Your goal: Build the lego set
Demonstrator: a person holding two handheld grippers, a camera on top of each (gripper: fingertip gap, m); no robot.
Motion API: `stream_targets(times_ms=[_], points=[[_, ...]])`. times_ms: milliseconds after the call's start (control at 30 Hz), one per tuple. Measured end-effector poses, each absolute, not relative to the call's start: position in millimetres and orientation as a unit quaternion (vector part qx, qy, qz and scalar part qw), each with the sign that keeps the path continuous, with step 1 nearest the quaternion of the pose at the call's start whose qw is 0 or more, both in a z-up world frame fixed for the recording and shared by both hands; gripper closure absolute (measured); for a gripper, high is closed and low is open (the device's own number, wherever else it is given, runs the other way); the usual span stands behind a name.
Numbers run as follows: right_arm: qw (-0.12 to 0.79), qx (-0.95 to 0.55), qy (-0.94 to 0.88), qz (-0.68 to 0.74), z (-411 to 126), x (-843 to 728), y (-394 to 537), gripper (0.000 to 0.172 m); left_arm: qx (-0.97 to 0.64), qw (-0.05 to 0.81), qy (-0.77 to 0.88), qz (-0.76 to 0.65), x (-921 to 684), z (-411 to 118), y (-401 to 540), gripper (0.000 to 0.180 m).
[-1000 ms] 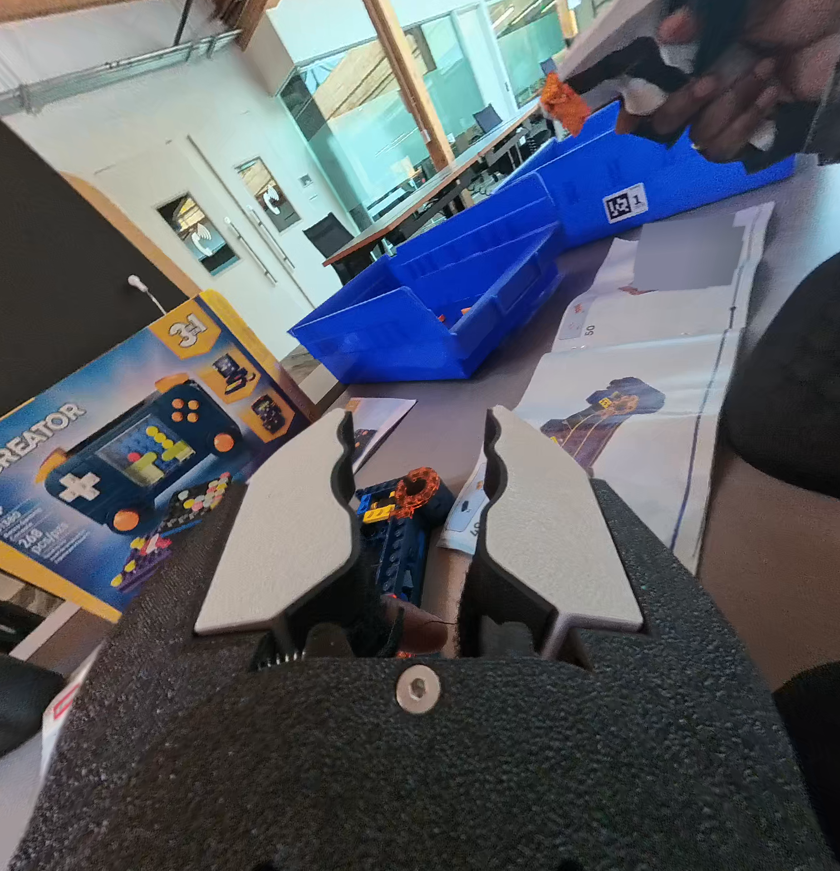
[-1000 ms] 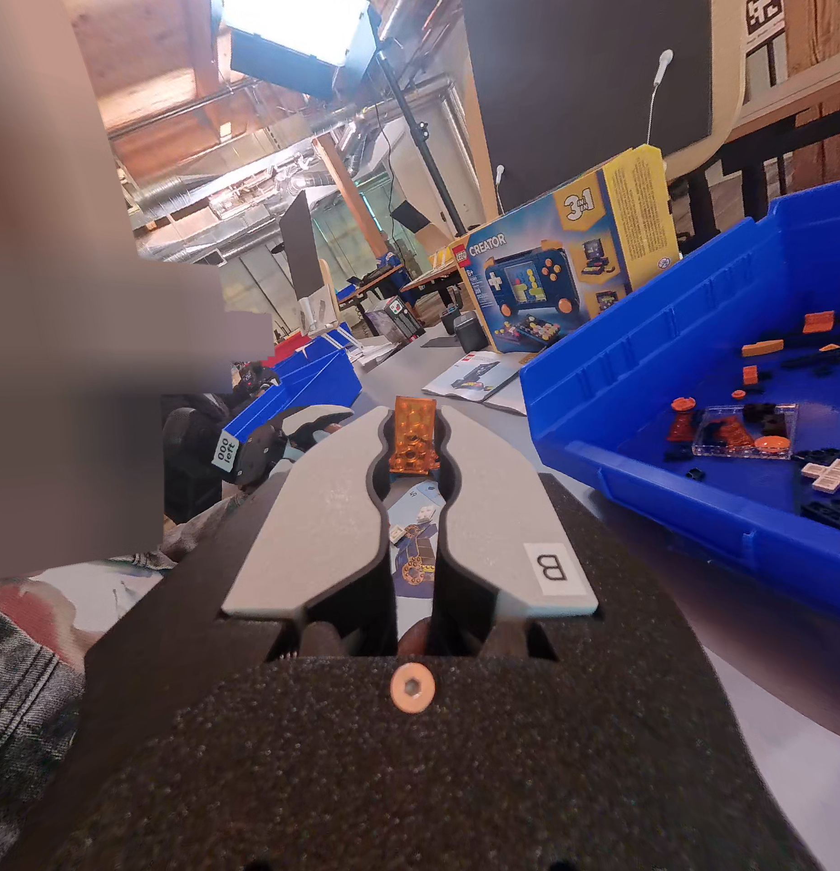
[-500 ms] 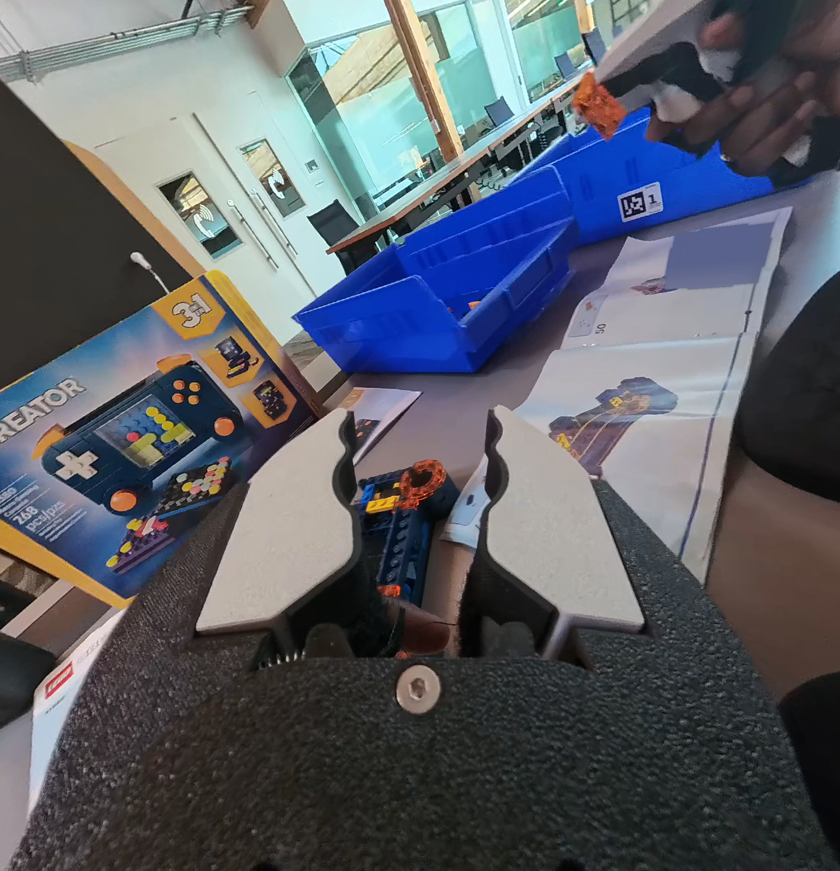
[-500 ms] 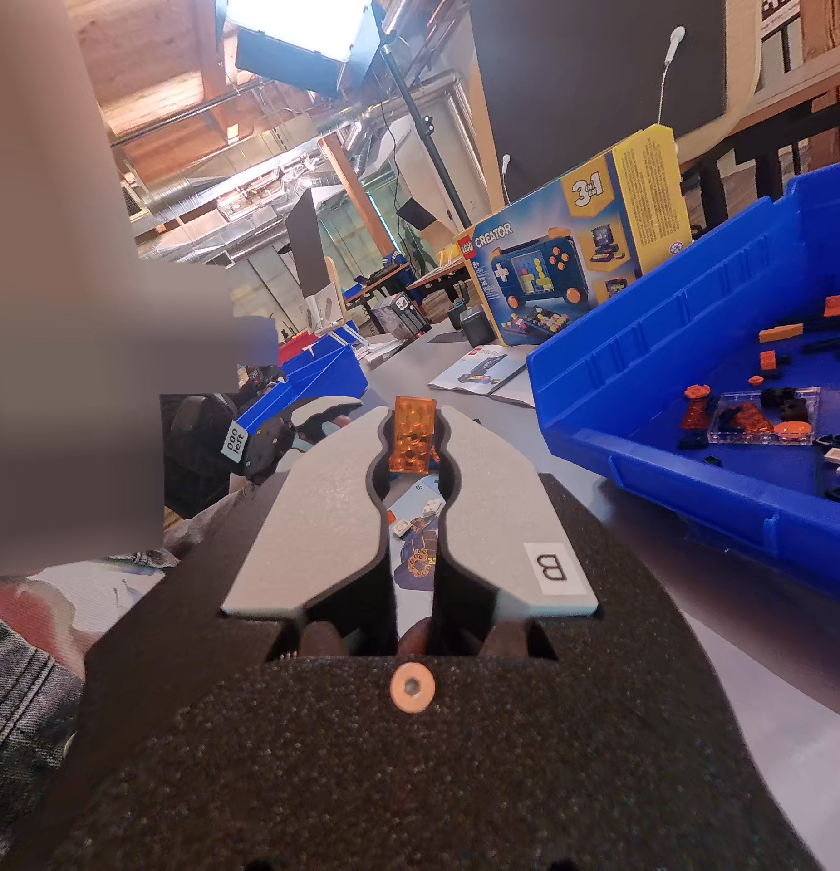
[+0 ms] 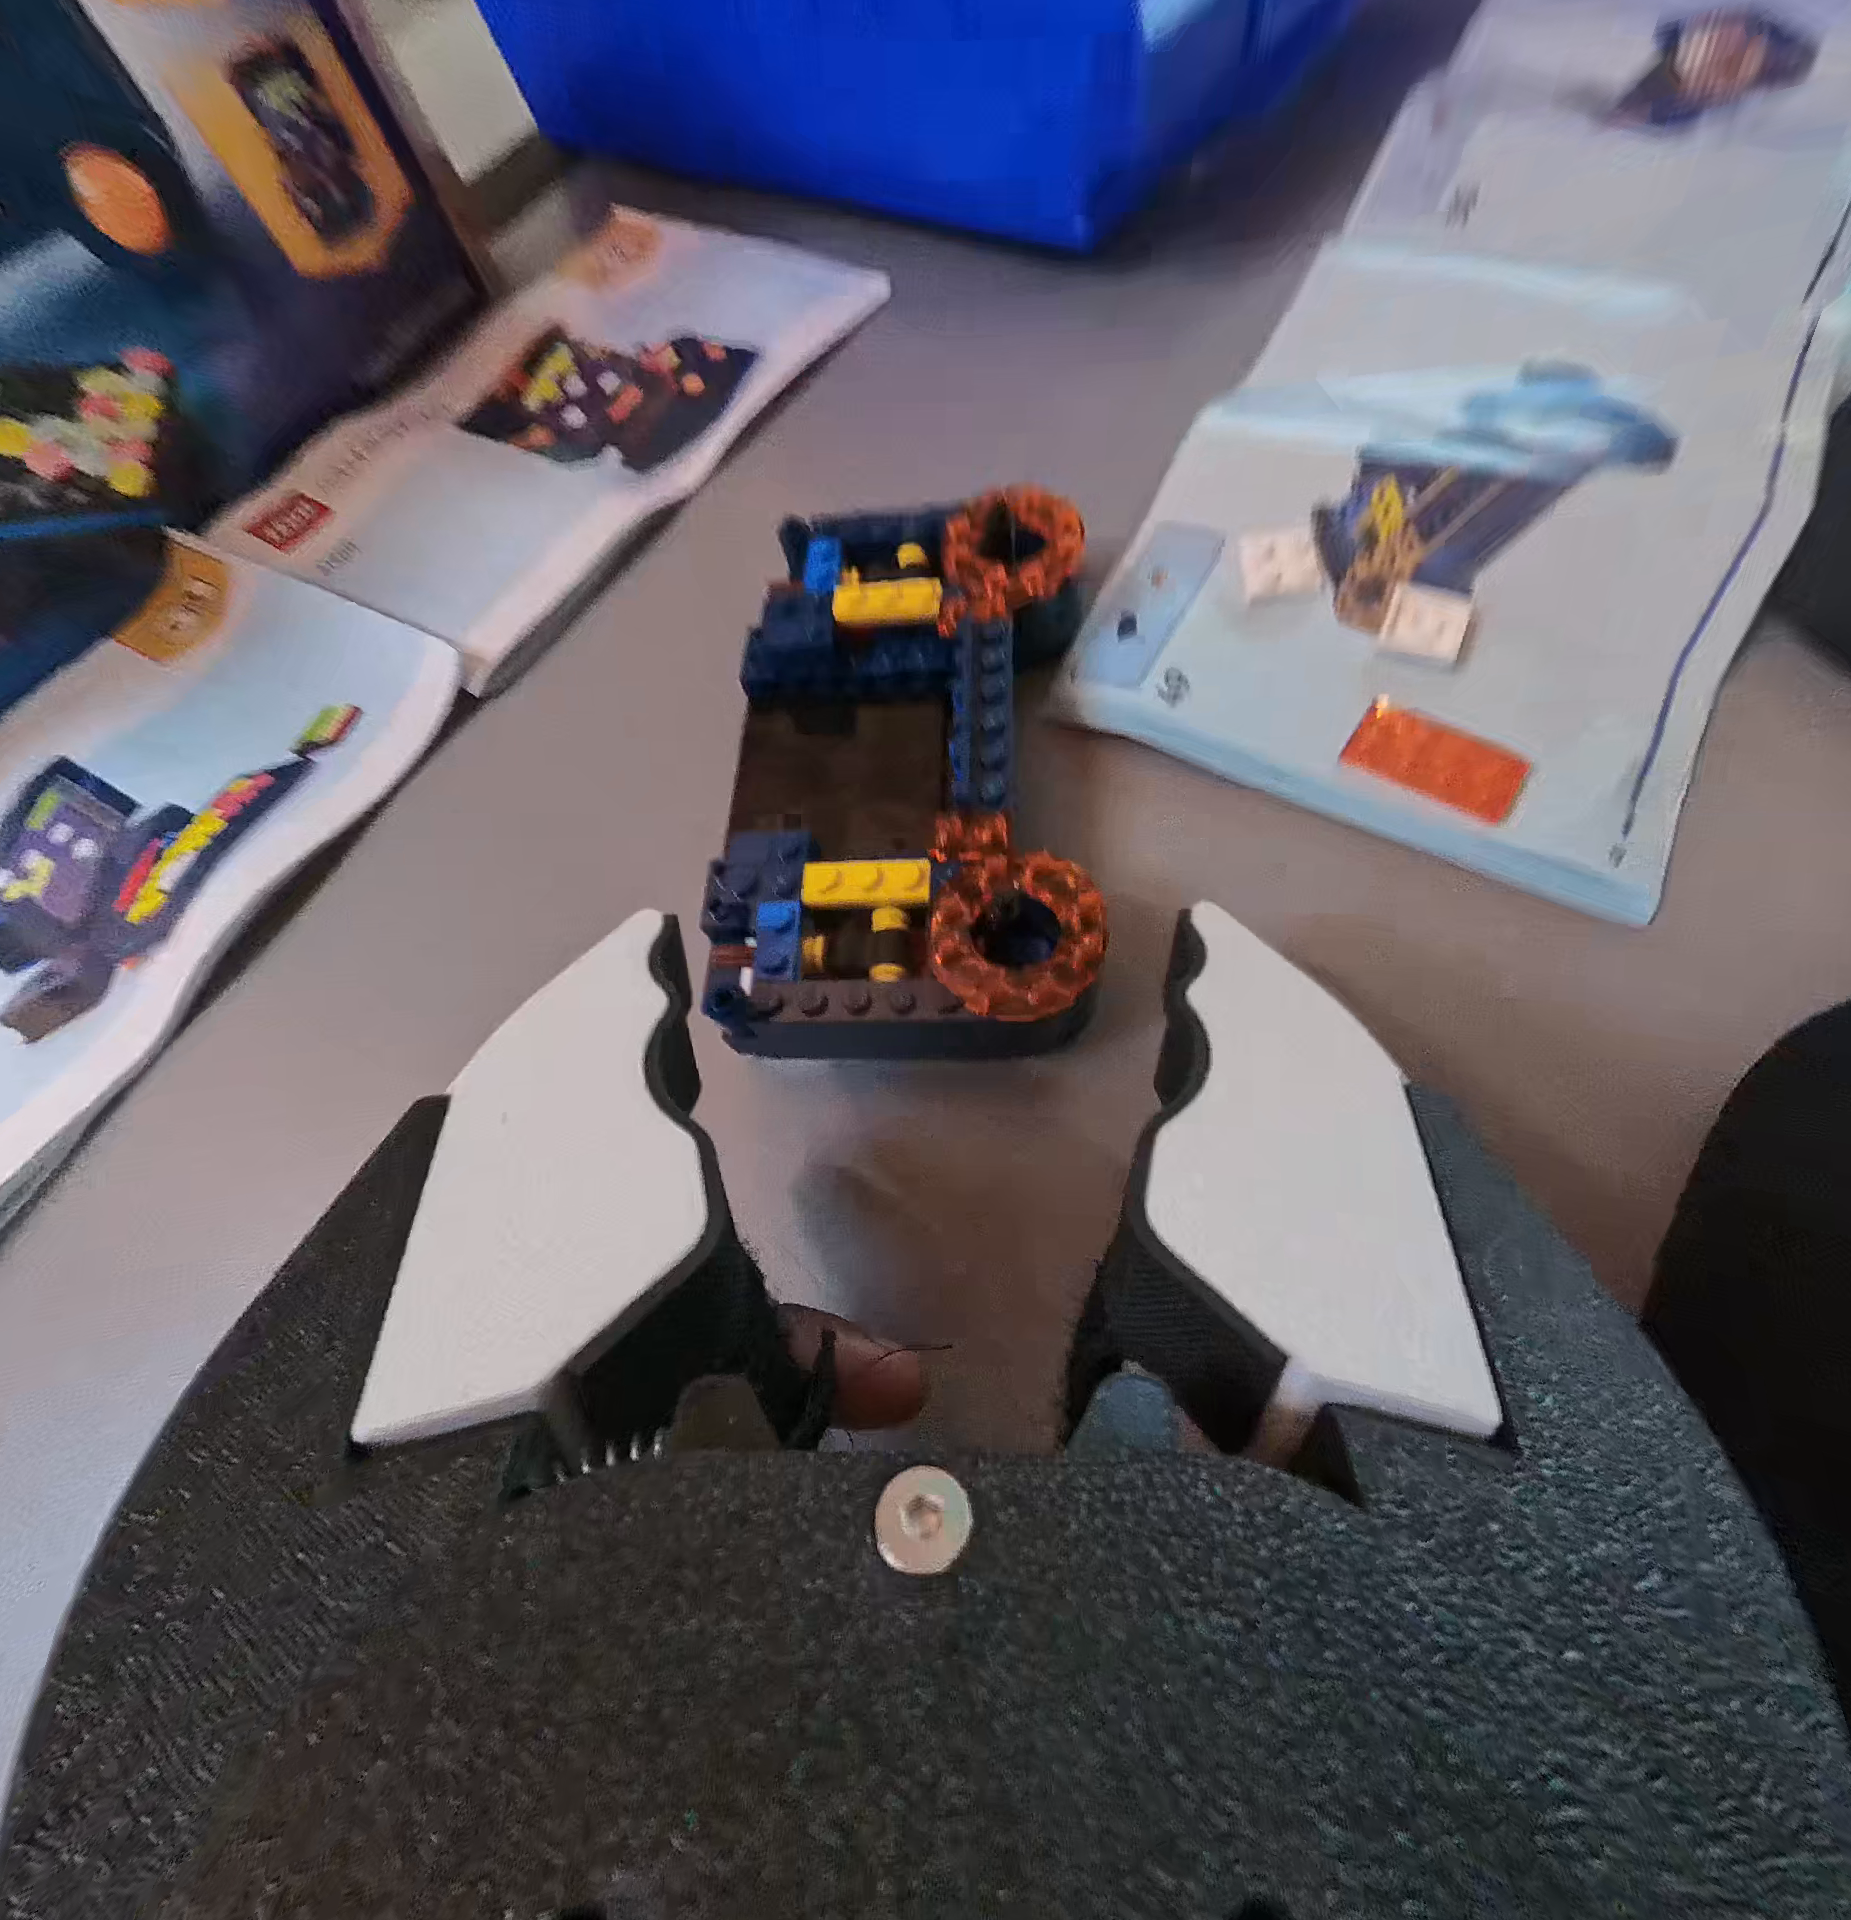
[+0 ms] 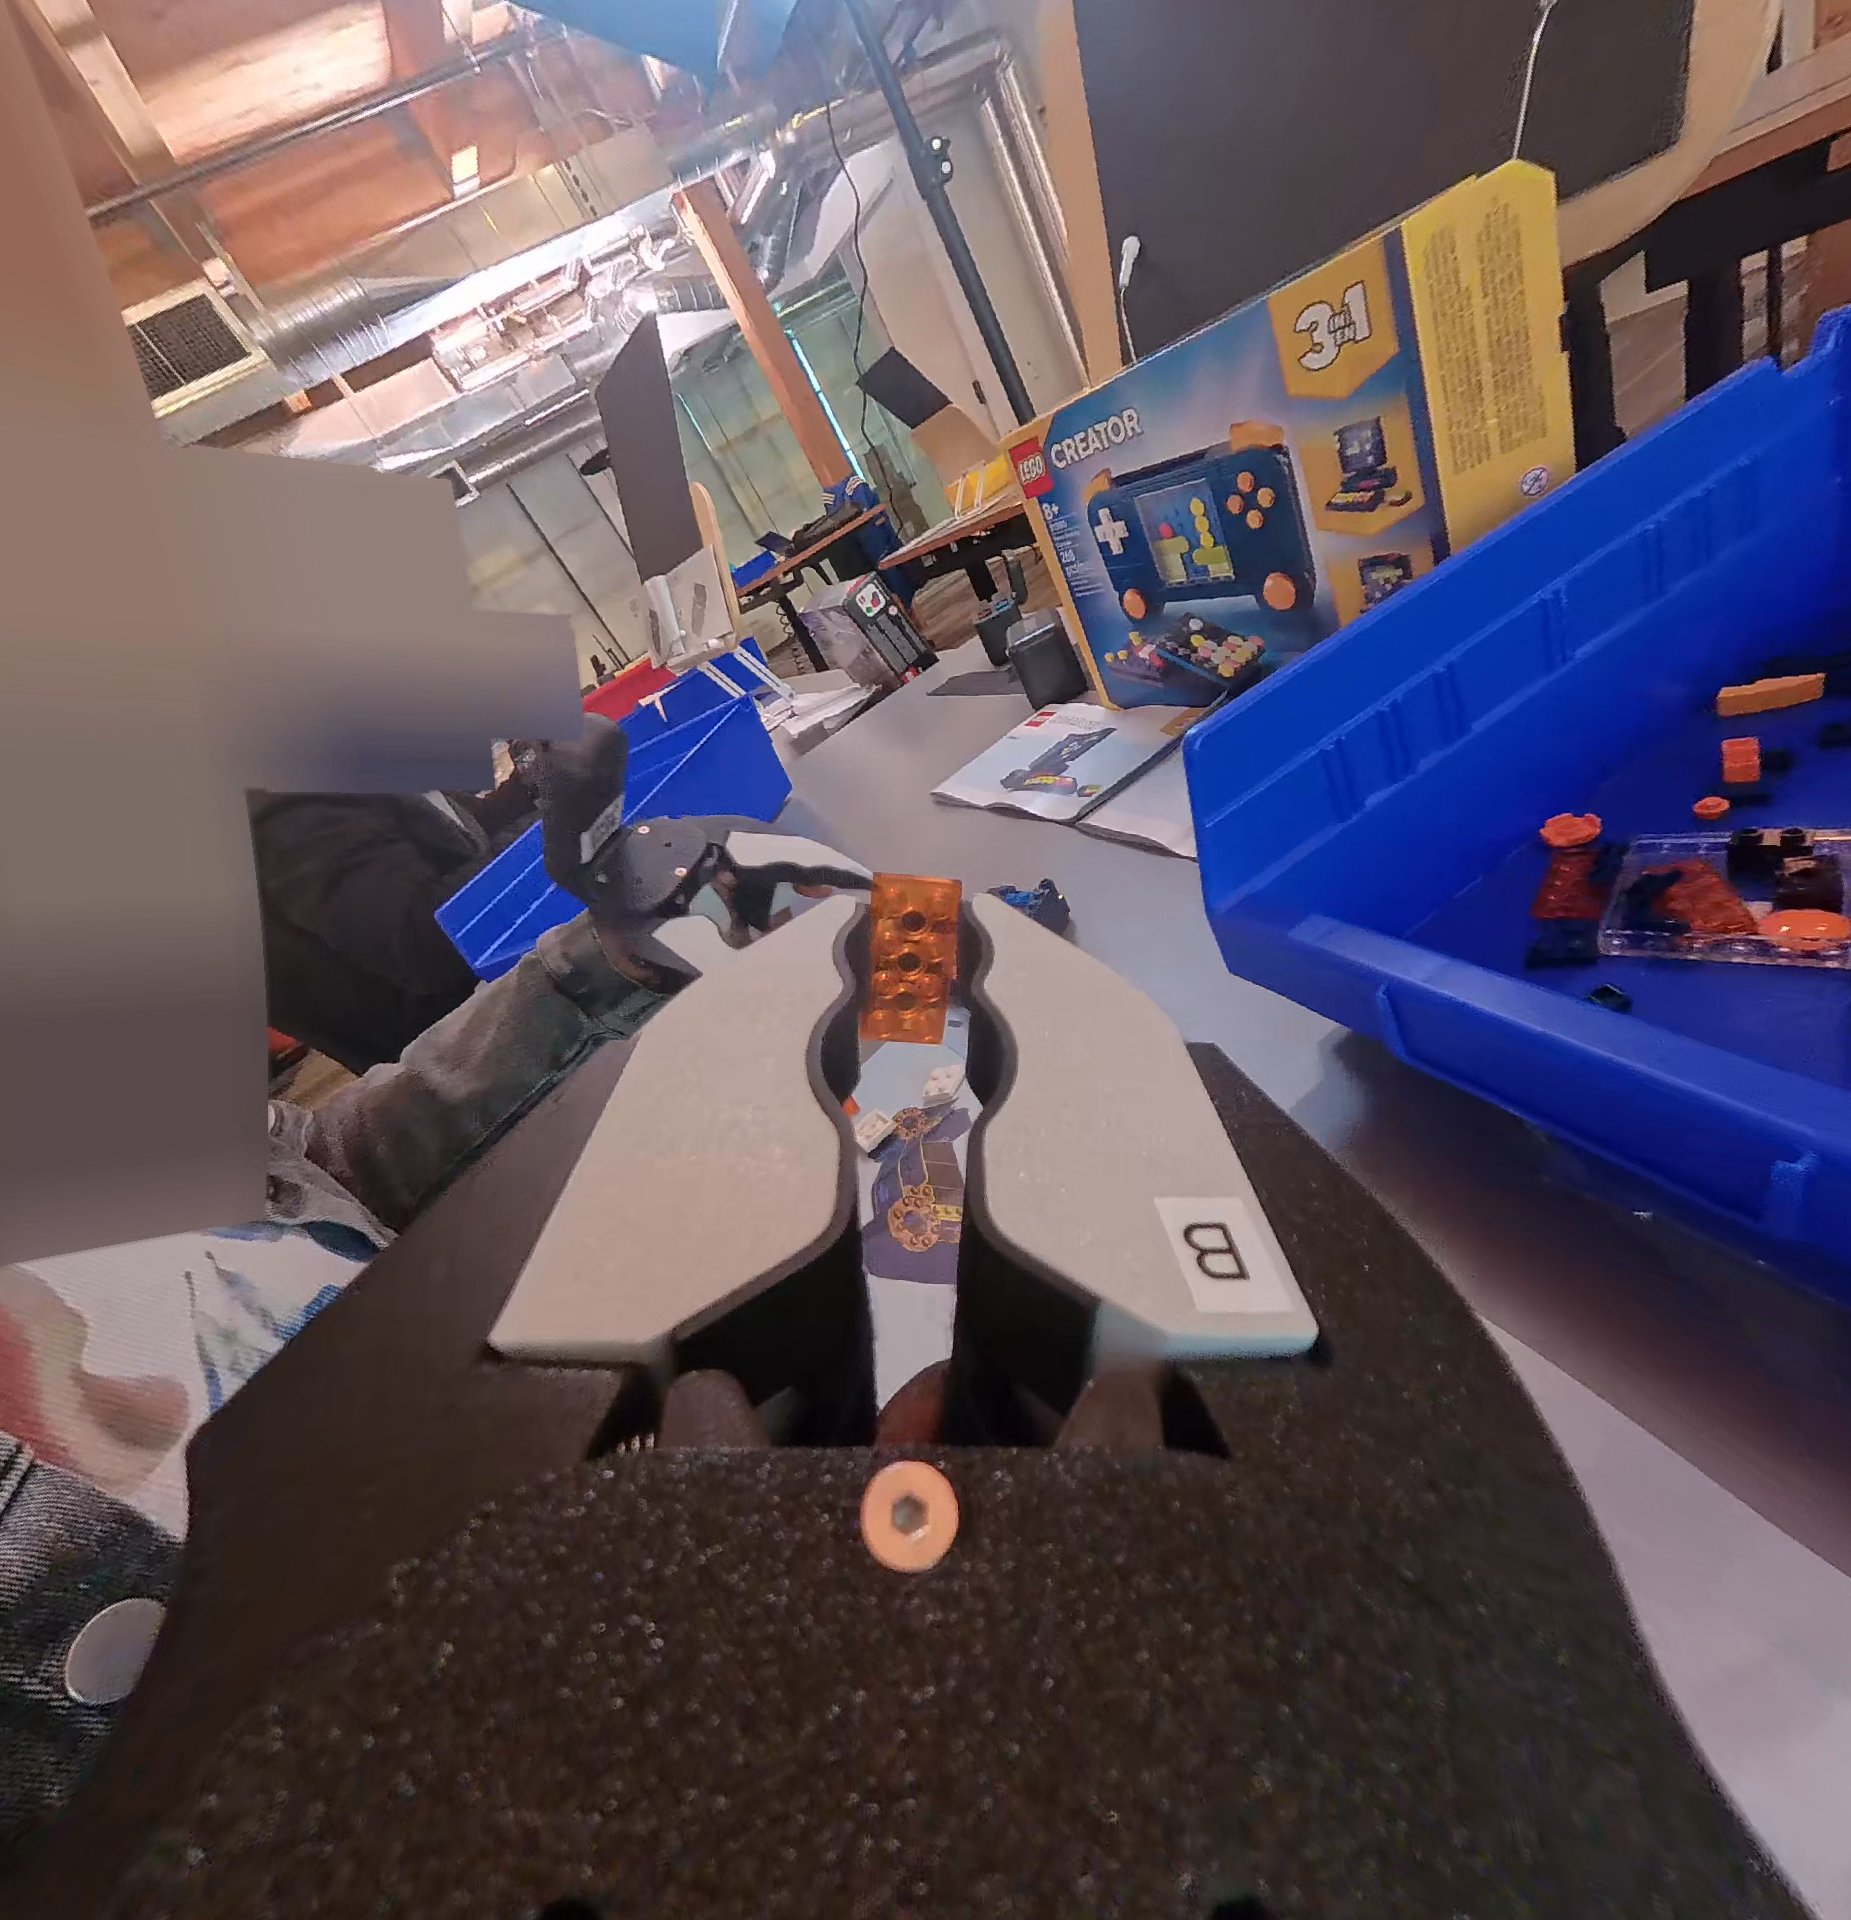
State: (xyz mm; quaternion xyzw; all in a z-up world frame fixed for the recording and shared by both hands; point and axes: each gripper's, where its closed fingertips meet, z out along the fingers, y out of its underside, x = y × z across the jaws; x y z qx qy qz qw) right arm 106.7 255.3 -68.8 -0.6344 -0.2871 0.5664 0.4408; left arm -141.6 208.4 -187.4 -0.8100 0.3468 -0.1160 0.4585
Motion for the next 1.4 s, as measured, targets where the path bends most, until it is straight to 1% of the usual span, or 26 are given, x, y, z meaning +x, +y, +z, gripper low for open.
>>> stream_targets(times_ms=[67,133,200,233,367,633,800,967,1167,1400], points=[[0.438,-0.634,-0.289,0.568,-69.1,103.1,254.6,0.157,-0.82,0.426,0.369,-0.098,-144.8,-199.8,208.0,0.091],[0.435,-0.634,-0.296,0.566,-69.2,99.5,252.6,0.157,-0.823,0.415,0.376,-0.095,-146.0,-203.7,208.8,0.092],[0.434,-0.635,-0.302,0.564,-69.3,97.0,251.2,0.157,-0.823,0.418,0.375,-0.09,-147.3,-203.8,210.3,0.101],[0.433,-0.634,-0.303,0.563,-69.2,96.3,250.9,0.157,-0.822,0.42,0.375,-0.086,-147.6,-203.7,210.5,0.102],[0.436,-0.632,-0.301,0.566,-67.5,97.2,251.9,0.157,-0.83,0.422,0.357,-0.073,-147.1,-203.7,208.6,0.102],[0.449,-0.635,-0.29,0.558,-66.2,111.3,254.5,0.157,-0.865,0.425,0.264,-0.024,-145.6,-203.8,202.4,0.103],[0.457,-0.634,-0.283,0.556,-65.6,120.1,257.4,0.157,-0.88,0.411,0.239,-0.008,-140.6,-204.1,198.0,0.104],[0.461,-0.635,-0.278,0.554,-65.9,126.6,260.2,0.156,-0.881,0.401,0.248,-0.013,-134.4,-204.5,195.4,0.104],[0.461,-0.638,-0.275,0.553,-67.6,129.7,261.2,0.156,-0.879,0.387,0.274,-0.054,-118.7,-207.2,186.1,0.105],[0.457,-0.637,-0.284,0.552,-65.5,125.0,259.1,0.156,-0.875,0.394,0.264,-0.097,-119.8,-203.0,181.5,0.102]])
